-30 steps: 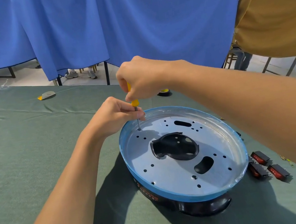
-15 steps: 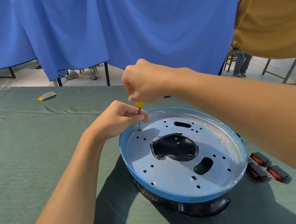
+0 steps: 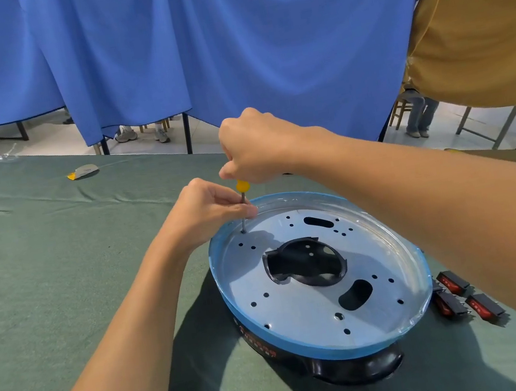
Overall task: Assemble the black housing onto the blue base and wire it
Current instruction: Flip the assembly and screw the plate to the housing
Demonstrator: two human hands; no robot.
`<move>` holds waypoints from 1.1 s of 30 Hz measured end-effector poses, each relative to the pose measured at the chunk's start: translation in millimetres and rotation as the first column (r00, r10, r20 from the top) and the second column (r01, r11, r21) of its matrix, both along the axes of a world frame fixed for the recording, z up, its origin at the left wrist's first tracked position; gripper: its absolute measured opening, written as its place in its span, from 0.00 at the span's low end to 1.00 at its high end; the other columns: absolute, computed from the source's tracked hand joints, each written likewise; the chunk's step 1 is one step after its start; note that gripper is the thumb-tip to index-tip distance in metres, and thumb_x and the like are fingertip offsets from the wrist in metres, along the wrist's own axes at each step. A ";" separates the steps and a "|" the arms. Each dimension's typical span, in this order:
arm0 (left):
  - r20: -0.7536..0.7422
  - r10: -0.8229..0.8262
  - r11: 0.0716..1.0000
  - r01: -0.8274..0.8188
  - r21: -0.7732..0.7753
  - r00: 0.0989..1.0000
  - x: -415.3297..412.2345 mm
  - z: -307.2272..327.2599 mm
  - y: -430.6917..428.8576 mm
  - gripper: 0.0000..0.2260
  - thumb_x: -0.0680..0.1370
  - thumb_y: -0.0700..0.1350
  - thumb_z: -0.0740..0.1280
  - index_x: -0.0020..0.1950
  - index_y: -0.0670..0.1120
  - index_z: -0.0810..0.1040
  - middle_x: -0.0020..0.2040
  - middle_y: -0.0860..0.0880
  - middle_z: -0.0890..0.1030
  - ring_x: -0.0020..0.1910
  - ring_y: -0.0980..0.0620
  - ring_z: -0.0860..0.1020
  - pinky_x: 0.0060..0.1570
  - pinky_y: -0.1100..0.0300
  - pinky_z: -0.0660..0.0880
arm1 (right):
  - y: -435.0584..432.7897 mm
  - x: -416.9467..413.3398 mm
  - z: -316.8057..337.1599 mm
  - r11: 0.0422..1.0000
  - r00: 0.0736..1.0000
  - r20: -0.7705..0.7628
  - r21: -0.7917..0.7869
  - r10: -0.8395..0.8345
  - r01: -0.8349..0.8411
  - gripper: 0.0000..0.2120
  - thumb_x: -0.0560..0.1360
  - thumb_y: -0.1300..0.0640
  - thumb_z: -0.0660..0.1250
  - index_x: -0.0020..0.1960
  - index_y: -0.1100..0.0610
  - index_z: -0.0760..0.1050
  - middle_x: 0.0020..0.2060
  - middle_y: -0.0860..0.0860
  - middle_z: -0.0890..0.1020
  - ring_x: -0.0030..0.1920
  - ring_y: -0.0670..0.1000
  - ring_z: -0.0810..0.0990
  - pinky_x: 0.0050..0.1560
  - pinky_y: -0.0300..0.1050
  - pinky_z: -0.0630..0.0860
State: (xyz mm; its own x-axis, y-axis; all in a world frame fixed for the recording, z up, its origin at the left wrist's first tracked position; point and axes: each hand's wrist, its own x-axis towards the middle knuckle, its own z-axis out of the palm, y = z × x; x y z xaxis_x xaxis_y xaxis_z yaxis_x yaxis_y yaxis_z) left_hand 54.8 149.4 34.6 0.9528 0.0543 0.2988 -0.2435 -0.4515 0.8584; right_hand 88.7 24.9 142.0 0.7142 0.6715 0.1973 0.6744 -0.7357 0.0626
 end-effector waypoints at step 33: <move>-0.054 -0.054 0.994 0.059 0.093 0.997 -3.4 8.5 0.8 0.05 0.73 0.44 0.75 0.40 0.54 0.87 0.42 0.51 0.87 0.45 0.56 0.82 0.61 0.45 0.76 | 0.8 4.1 5.9 0.998 0.998 -0.011 0.019 0.062 -0.062 0.13 0.75 0.56 0.68 0.36 0.52 0.66 0.39 0.51 0.68 0.41 0.55 0.75 0.35 0.46 0.71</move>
State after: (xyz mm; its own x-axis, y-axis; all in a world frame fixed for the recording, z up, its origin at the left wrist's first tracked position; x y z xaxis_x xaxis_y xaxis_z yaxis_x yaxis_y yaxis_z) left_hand 51.4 150.2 43.1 0.9677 -0.0262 0.2508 -0.2277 -0.5181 0.8245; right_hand 92.9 25.7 147.9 0.6735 0.7110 0.2024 0.7195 -0.6933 0.0413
